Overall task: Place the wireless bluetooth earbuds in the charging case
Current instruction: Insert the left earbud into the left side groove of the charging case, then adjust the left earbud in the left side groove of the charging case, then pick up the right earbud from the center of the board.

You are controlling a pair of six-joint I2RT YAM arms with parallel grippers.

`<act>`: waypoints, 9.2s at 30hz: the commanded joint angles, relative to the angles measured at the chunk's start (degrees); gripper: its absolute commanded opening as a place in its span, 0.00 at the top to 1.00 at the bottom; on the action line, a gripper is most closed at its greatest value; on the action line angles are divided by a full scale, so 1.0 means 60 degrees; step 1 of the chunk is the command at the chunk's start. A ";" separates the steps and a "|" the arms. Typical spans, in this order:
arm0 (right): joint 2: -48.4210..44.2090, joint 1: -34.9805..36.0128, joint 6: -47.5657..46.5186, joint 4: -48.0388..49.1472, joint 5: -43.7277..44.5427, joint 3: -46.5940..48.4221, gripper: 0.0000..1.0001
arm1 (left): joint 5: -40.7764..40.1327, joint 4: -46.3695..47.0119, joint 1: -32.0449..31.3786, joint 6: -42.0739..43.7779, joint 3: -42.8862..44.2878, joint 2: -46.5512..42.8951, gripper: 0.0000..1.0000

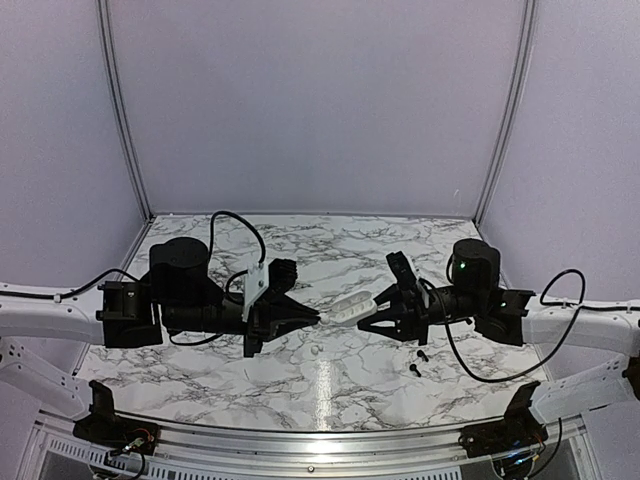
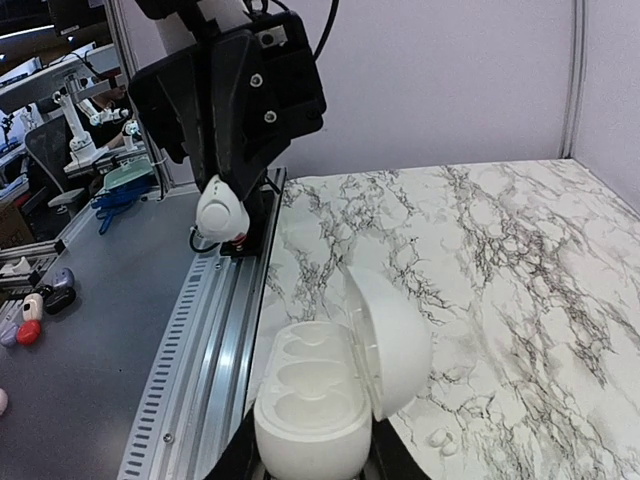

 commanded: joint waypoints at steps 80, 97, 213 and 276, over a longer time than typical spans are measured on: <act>0.0169 0.0386 0.0457 0.0640 0.0028 0.0582 1.00 | -0.0810 -0.1121 -0.0415 0.0007 0.1377 0.2065 1.00; 0.0170 0.0371 0.0277 0.0367 0.0123 0.0462 1.00 | -0.1144 -0.1702 -0.0548 0.0007 0.1786 0.1959 0.92; -0.0739 -0.1183 0.1290 0.0616 0.0530 -0.0802 1.00 | -0.0952 -0.0658 0.2260 -0.3833 0.1342 0.5497 0.78; -0.0905 -0.1185 0.1010 0.0204 0.0509 -0.0744 1.00 | -0.0760 -0.1939 0.1692 -0.2991 0.1968 0.5880 0.97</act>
